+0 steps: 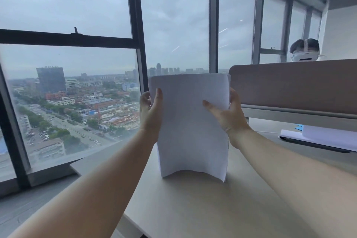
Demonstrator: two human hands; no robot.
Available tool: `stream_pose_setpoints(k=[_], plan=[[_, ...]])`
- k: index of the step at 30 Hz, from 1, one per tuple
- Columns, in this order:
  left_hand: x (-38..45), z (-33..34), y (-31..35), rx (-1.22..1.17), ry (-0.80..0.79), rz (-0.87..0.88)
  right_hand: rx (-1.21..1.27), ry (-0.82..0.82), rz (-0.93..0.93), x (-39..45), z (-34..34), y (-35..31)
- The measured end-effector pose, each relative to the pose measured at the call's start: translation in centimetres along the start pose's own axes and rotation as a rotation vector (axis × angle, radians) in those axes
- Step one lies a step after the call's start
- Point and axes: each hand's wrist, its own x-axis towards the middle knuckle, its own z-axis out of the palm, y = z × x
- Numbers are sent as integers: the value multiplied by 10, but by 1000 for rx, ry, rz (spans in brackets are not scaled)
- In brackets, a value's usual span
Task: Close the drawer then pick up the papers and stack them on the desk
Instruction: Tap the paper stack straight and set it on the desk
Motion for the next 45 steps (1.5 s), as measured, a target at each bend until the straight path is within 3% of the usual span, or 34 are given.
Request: stream_pose_setpoints(k=[3,7,12,20,24,33,39,45], plan=[[-6,-14,-16,26,-45,-41,27,-32,73,-7,-16,16],[-21,-24,-38,-3,-234,-99,1,-89,223,-17,-23,37],[-11,-17,-54,16,-106,-127,-6,-46,241,-16,-9,40],[-23,-20,-97,133,-267,-283,-58,-122,344,-25,-24,58],[-33,-26,-120,339,-261,-355,-91,-177,427,-27,-23,67],[-22,-18,-116,682,-143,-40,-133,-42,427,-8,-29,91],[-20,-19,-142,708,-218,-242,-139,75,571,-12,-34,123],[-14,-22,-153,920,-144,-154,-118,64,642,-10,-18,142]])
